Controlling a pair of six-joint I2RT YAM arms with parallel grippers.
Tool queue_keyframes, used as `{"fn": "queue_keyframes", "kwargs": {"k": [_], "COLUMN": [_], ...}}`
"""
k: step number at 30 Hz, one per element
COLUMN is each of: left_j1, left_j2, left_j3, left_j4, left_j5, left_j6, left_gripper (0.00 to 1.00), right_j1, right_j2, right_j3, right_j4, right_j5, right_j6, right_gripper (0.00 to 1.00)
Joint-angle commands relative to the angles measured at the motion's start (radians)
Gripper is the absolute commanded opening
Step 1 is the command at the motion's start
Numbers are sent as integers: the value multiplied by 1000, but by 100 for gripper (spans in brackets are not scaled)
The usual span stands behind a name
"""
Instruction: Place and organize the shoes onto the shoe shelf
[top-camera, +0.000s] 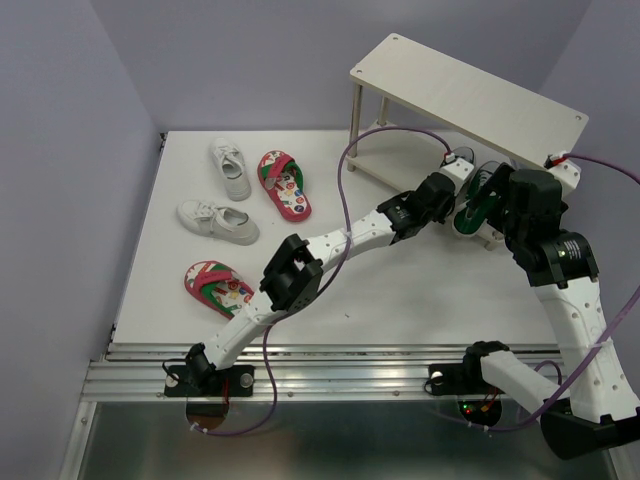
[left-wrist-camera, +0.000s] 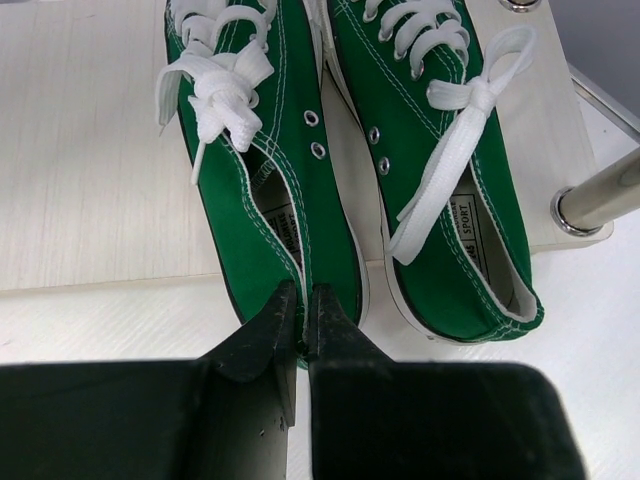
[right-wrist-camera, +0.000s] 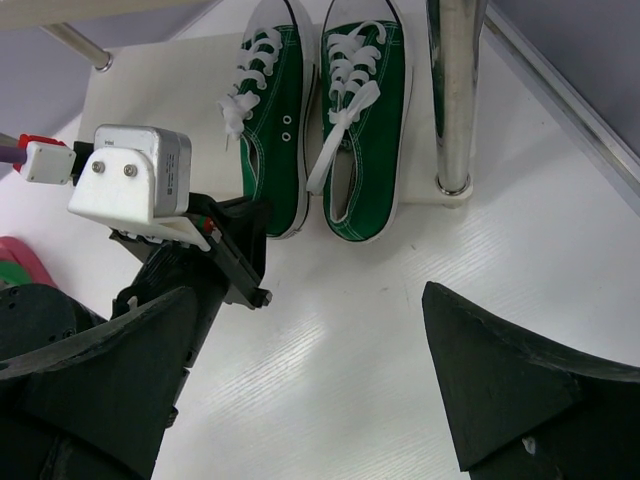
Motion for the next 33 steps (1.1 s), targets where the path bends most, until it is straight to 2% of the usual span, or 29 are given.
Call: {"fn": "queue_keyframes", "kwargs": {"k": [1, 20, 27, 28, 29, 31, 32, 33], "left_j1": [-32, -45, -43, -42, -42, -40, -40, -42], "left_j2": [-69, -74, -80, -83, -85, -91, -94, -97], "left_j3": [25, 20, 17, 17, 17, 17, 17, 19], "left_j4": [143, 158, 121, 115, 109, 95, 95, 68], "left_j5": [53, 93, 32, 32, 32, 32, 32, 30], "left_j6": [9, 14, 7, 9, 14, 18, 18, 20], "left_gripper": [0, 0, 1, 5, 19, 28, 37, 42], "right_j1": [-7, -7, -7, -7, -7, -7, -7, -7], "right_j2": [-12, -9, -6, -6, -7, -11, -14, -17], "right_j3": [-1, -7, -12, -13, -16, -23, -26, -27], "right_j4": [39, 42, 42, 42, 42, 42, 42, 42], "right_j5": [-1, -11, -17, -19, -19, -25, -30, -30], "right_j6": [-22, -22, -16, -16, -13, -10, -10, -7], "right_gripper": [100, 100, 100, 100, 100, 100, 100, 100]}}
